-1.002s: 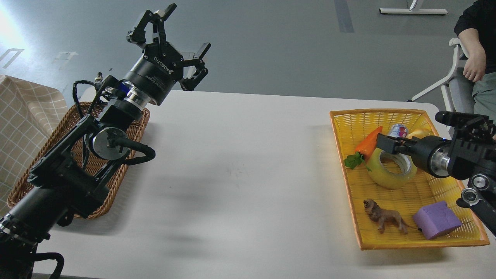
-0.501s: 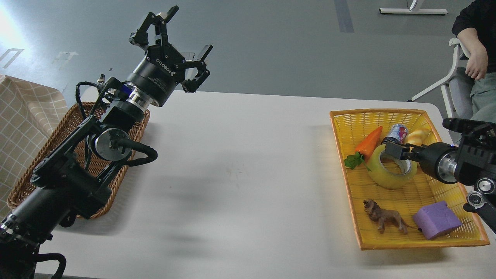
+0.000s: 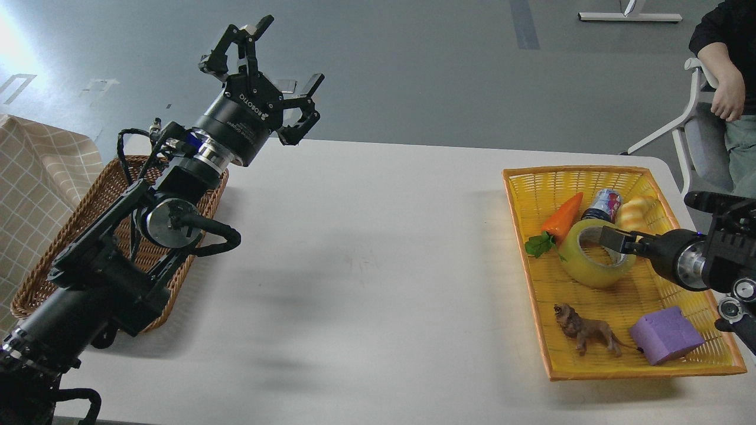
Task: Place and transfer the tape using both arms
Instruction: 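Close the right gripper on the yellow tape roll's inner rim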
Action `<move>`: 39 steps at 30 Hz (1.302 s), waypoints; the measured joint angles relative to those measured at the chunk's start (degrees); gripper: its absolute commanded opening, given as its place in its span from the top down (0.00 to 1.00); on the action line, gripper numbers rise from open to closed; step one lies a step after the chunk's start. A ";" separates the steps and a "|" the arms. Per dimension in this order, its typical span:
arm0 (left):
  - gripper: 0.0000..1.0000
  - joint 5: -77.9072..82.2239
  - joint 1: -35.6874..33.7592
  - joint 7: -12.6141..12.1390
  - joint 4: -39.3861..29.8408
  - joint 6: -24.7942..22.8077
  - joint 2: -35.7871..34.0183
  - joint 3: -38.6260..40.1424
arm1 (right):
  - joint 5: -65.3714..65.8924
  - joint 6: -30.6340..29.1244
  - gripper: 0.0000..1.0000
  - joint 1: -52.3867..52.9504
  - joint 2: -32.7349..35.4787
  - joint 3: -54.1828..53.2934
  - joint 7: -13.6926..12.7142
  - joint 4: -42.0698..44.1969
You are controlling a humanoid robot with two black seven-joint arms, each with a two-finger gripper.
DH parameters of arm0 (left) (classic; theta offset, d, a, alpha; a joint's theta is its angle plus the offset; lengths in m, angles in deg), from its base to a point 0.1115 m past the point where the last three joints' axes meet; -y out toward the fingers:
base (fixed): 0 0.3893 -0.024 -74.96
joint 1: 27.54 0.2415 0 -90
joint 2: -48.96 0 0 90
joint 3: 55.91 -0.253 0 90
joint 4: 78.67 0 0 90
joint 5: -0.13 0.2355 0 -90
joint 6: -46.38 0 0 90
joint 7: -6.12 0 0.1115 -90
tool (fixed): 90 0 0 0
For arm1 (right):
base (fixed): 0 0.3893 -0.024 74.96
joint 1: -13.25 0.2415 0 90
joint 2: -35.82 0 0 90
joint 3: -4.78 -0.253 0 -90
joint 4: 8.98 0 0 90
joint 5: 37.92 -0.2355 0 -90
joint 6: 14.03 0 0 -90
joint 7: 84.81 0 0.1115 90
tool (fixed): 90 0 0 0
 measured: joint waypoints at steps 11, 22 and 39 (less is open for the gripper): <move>0.00 0.01 0.28 0.00 0.00 0.02 0.15 0.09 | 0.18 0.61 0.50 -0.89 -0.59 0.08 0.01 0.26; 0.00 0.01 0.38 0.06 0.00 0.05 0.13 0.18 | -0.43 0.61 0.64 -1.61 -0.73 0.09 -0.08 -0.18; 0.00 0.01 0.71 0.04 -0.01 0.19 -0.10 0.18 | -0.68 -0.02 0.86 -3.38 0.25 -0.09 0.18 -2.22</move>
